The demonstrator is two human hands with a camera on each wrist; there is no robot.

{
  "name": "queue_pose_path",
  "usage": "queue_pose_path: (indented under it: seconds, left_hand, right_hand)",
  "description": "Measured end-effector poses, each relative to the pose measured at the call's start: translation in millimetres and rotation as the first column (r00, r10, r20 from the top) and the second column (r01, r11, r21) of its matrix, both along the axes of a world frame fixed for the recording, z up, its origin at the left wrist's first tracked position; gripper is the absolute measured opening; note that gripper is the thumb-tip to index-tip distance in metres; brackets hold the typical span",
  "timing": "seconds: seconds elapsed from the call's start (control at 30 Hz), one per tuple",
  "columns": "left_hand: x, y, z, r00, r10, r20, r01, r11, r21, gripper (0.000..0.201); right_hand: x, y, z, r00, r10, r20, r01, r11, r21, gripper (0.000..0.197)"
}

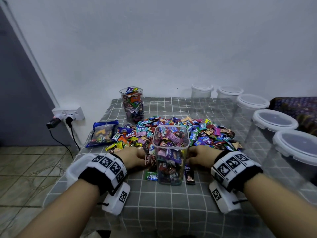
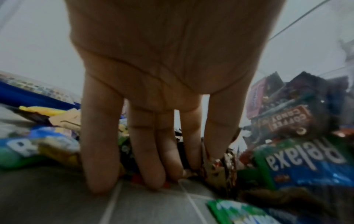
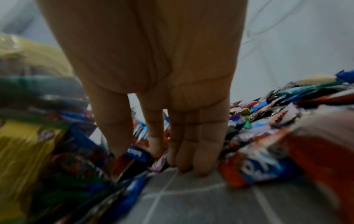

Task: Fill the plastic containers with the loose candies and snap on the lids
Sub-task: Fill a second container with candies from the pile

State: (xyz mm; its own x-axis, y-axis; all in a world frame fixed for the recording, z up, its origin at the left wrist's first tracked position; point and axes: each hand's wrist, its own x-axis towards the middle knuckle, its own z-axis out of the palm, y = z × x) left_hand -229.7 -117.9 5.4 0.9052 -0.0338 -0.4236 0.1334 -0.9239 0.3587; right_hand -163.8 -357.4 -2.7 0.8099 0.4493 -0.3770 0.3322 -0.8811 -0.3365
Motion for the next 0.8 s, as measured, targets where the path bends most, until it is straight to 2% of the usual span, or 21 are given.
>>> queue_pose_path:
  seconds: [0.07, 0.17, 0.3, 0.37, 0.43, 0.5, 0.67, 0.8]
  left_hand:
    - [-0.8, 6.0, 3.9, 0.999, 0.030, 0.026, -0.028, 0.998, -0.062, 0.019]
    - [-12.7, 22.6, 14.7, 0.995, 0.092, 0.045, -0.085, 0.988, -0.131, 0.016]
    - [-46.0, 36.5, 18.4, 0.987, 0.120, -0.107, -0.140, 0.969, -0.202, 0.021]
    - [-60.3, 35.4, 12.2, 0.988, 0.070, -0.135, -0.090, 0.985, -0.150, 0.019]
    - [-66.3, 31.8, 6.4, 0.995, -0.022, -0.097, 0.022, 1.000, 0.000, 0.018]
    - [-65.7, 28.4, 2.4, 0.993, -0.066, -0.094, 0.076, 0.992, 0.101, 0.019]
    - [-43.3, 24.1, -5.8, 0.995, -0.013, -0.103, 0.024, 0.995, 0.101, 0.013]
    - [-17.9, 18.4, -9.1, 0.998, 0.048, -0.047, -0.044, 0.996, 0.083, 0.010]
  right_hand:
    - [-0.1, -4.2, 5.8, 0.999, -0.015, 0.049, 0.015, 1.000, 0.011, 0.029]
    - [-10.7, -23.6, 18.7, 0.988, 0.040, 0.151, -0.020, 0.992, -0.126, 0.013]
    - [-43.2, -51.0, 25.8, 0.968, 0.098, 0.231, -0.023, 0.951, -0.308, 0.020]
    - [-58.9, -59.3, 21.2, 0.963, 0.119, 0.240, -0.017, 0.921, -0.389, 0.030]
    - [-65.8, -64.6, 14.6, 0.964, 0.126, 0.236, -0.015, 0.905, -0.424, 0.034]
    - [-62.6, -65.7, 9.9, 0.971, 0.115, 0.208, -0.010, 0.894, -0.448, 0.038]
    - [-37.5, -55.2, 1.5, 0.991, 0.061, 0.116, -0.004, 0.897, -0.442, 0.041]
    - [-18.5, -39.5, 4.8, 0.995, 0.024, 0.097, 0.018, 0.909, -0.416, 0.041]
